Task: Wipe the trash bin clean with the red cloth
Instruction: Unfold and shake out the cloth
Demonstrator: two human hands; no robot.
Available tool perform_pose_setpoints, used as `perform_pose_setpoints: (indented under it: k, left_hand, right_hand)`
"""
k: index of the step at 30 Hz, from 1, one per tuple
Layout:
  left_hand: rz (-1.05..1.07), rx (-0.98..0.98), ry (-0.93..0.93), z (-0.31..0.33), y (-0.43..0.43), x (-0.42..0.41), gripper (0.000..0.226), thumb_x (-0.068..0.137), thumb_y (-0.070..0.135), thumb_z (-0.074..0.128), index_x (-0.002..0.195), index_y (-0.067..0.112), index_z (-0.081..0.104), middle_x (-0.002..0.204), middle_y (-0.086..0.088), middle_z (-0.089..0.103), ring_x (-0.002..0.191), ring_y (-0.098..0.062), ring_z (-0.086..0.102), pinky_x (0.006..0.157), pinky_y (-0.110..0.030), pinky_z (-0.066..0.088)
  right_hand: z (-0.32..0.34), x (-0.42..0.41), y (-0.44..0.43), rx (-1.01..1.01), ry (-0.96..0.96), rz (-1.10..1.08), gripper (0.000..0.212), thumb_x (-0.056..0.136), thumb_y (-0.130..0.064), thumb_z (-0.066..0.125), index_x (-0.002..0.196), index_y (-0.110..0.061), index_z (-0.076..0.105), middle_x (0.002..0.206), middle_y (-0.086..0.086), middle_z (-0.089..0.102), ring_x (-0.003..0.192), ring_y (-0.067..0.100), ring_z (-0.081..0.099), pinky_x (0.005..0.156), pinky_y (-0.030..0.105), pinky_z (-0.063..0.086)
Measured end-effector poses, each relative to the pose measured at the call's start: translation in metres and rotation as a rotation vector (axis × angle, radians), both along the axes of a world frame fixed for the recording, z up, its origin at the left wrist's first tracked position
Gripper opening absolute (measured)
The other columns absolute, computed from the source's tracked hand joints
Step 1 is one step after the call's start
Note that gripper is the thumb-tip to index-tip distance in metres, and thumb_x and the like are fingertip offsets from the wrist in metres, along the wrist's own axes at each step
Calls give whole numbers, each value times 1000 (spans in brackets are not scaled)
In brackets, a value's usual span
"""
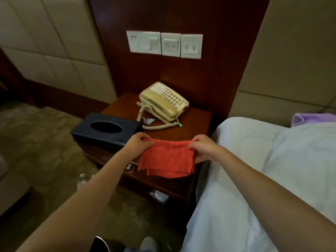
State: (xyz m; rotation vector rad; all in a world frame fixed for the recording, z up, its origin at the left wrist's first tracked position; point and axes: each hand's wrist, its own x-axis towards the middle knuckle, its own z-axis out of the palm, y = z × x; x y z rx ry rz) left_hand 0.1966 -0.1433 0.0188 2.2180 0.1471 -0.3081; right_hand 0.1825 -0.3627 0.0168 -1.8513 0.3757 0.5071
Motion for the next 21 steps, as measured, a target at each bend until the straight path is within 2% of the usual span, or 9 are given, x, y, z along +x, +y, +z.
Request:
perform_pose_setpoints:
  k: [2, 5, 8, 10, 11, 13, 16, 19, 21]
  left_hand:
    - [-1, 65, 8, -28, -8, 17, 31, 90, 16, 61, 120, 8, 55, 117, -12, 57, 106, -25, 55, 86, -34, 45]
    - [-45, 238, -31, -61, -17, 33, 48, 91, 17, 57, 136, 9, 43, 133, -16, 49, 122, -32, 47, 100, -39, 40]
    - [-259, 574, -161, -76, -29, 32, 64, 94, 37, 49, 148, 15, 23, 152, -9, 28, 140, -29, 25, 114, -45, 25]
    - [-437, 689, -137, -83, -40, 24, 70, 96, 50, 37, 151, 18, 9, 159, -5, 10, 146, -25, 7, 118, -46, 12]
    - [-491, 716, -90, -86, -44, 20, 71, 96, 54, 30, 151, 20, 2, 160, -4, 1, 147, -24, -1, 119, -46, 6]
    - [-519, 748, -39, -88, -46, 15, 72, 95, 58, 20, 151, 21, -7, 159, -2, -11, 146, -22, -11, 118, -46, -2]
    - [-488, 781, -64, -80, -45, 13, 73, 95, 59, 19, 150, 20, -9, 159, -3, -11, 146, -21, -12, 117, -45, -4]
    - [-476, 747, -99, -57, -43, 8, 72, 96, 56, 24, 151, 18, -4, 160, -3, -6, 147, -20, -8, 117, -42, 0]
    - [-467, 701, -118, -38, -44, 4, 71, 97, 52, 29, 151, 16, 0, 160, -3, 0, 147, -20, -3, 118, -41, 3]
  right_hand:
    - [-28, 15, -4, -47, 8, -46, 10, 88, -2, 51, 96, -9, 50, 106, 18, 55, 87, 31, 63, 59, 44, 59]
    - [-60, 30, -5, -226, -44, -30, 28, 88, -5, 50, 115, -11, 50, 111, 12, 50, 93, 30, 59, 64, 37, 57]
    - [-74, 35, -2, -604, -303, 123, 39, 91, -18, 50, 128, -11, 45, 122, 13, 48, 106, 31, 53, 84, 38, 48]
    - [-77, 31, 4, -925, -532, 280, 40, 93, -28, 46, 131, -15, 43, 130, 10, 42, 117, 28, 44, 91, 41, 41]
    - [-78, 29, 6, -1021, -601, 371, 41, 95, -31, 43, 133, -17, 42, 135, 8, 39, 123, 26, 39, 96, 43, 38]
    - [-82, 26, 10, -1075, -577, 552, 45, 98, -34, 34, 141, -19, 34, 148, 5, 29, 136, 23, 26, 108, 50, 24]
    - [-80, 21, 6, -1037, -388, 633, 50, 101, -35, 25, 149, -21, 18, 156, 3, 18, 144, 20, 11, 112, 57, 8]
    - [-64, 16, 5, -990, -382, 615, 49, 101, -35, 27, 148, -20, 21, 154, 4, 23, 142, 21, 17, 112, 56, 12]
    - [-47, 14, 4, -969, -418, 607, 44, 100, -33, 32, 142, -18, 33, 144, 6, 38, 133, 24, 34, 107, 51, 25]
